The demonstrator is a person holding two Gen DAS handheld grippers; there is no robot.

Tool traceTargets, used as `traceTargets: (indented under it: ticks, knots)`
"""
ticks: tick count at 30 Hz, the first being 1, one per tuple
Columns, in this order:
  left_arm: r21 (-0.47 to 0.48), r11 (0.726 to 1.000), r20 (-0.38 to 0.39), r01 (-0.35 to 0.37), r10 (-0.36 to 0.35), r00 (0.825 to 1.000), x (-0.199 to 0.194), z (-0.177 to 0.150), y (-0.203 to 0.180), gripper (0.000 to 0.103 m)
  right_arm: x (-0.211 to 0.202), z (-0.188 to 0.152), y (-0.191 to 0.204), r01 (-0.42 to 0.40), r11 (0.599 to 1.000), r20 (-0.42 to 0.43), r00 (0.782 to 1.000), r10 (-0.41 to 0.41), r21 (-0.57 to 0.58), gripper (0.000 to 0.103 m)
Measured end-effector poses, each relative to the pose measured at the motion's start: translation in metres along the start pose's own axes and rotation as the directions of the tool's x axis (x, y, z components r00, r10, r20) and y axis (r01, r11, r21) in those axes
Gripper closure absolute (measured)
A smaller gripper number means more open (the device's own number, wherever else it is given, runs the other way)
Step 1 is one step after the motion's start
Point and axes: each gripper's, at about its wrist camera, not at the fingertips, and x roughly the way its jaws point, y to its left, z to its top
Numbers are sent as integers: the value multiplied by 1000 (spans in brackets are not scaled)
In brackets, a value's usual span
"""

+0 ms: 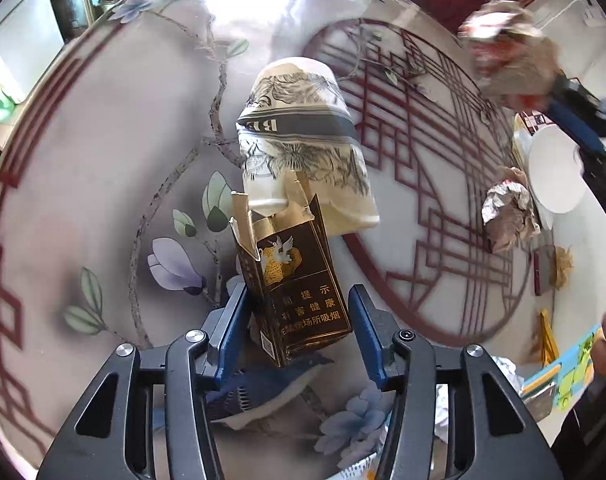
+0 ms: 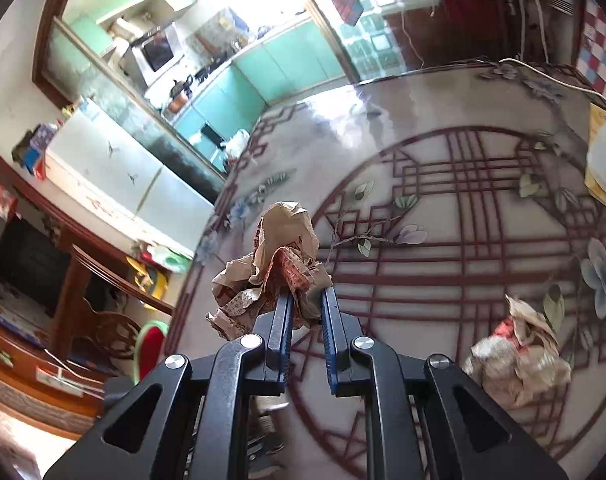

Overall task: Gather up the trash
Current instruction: 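Grasp the brown cigarette pack with the left tool while the right tool grasps crumpled paper, then carry the cigarette pack and crumpled paper to the red bin and release both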

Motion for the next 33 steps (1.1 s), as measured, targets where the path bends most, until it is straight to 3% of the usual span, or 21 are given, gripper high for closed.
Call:
traceTargets:
  ticks: [7,17,33]
  knots:
    - [16,1000,63,18,-19,998,-34,-9,17,60,-43,-25,21,-46,997,88,995,41,56,91]
    - [67,997,157,34,-44,987,-83,-17,25,60,-67,-64,66,-24,1000,121,992,25,-15,91]
    - [79,996,349,49,-74,934,-161,-12,63,60,-92,-83,143,29,994,196,981,-7,-108,91]
